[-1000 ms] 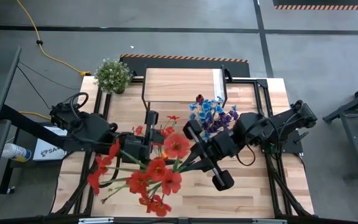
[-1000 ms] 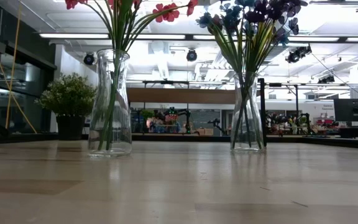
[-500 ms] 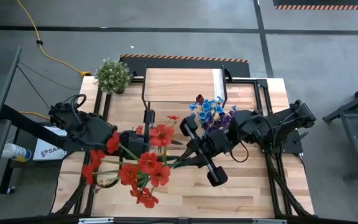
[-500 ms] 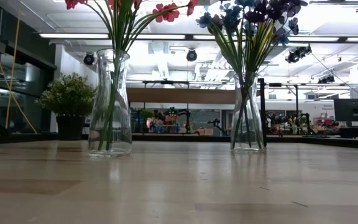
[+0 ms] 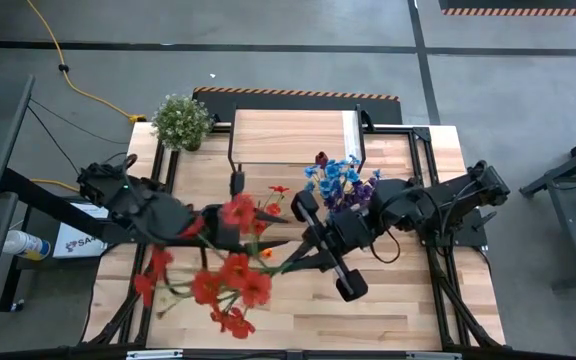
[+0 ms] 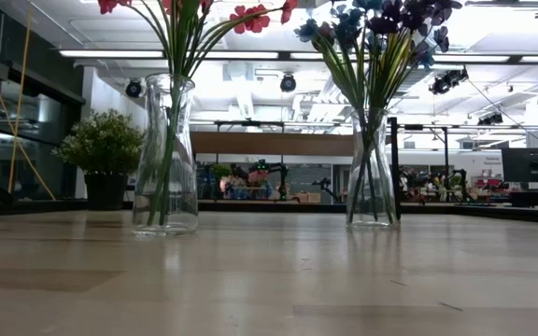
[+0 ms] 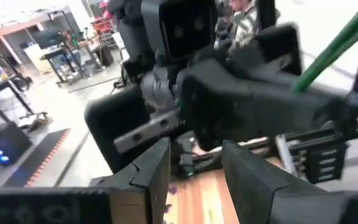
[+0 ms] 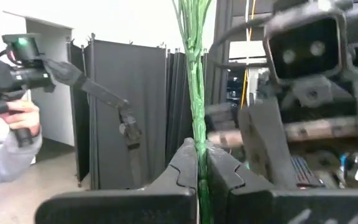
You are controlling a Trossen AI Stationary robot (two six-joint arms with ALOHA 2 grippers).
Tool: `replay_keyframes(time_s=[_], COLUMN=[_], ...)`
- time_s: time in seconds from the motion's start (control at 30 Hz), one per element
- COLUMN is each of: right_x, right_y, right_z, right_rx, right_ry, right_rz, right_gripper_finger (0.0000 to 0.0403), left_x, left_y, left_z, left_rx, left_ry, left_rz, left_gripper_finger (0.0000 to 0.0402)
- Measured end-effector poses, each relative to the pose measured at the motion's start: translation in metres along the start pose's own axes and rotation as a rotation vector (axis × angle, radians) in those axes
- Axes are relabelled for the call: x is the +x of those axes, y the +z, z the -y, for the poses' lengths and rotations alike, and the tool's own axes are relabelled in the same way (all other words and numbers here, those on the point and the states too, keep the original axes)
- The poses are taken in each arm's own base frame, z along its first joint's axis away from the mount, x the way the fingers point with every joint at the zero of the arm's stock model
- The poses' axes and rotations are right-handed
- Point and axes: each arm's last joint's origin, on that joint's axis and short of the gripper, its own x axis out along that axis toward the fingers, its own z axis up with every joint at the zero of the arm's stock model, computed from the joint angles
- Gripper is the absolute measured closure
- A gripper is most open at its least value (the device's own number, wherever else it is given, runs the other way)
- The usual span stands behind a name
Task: Pick and place flowers into a vace then onto a shelf
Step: Put the red flower into the left transparent vase
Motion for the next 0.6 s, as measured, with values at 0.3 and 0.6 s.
replay_keyframes(time_s=[0.3, 0.6], right_x=[-0.003, -0.004], right_y=[-0.001, -0.001], right_z=[0.007, 0.012], right_rx=[-0.001, -0.007], right_ry=[-0.022, -0.037], right_rz=[-0.034, -0.032], right_gripper_finger=[0.0403, 0.0403], left_x=[-0.020, -0.031], left_y=[0.005, 0.009], left_z=[-0.001, 0.005], left_rx=[-0.042, -0.061], left_ry=[-0.033, -0.052], left_rz=[0.018, 0.042], left_gripper_finger=[0.0222, 0.0222])
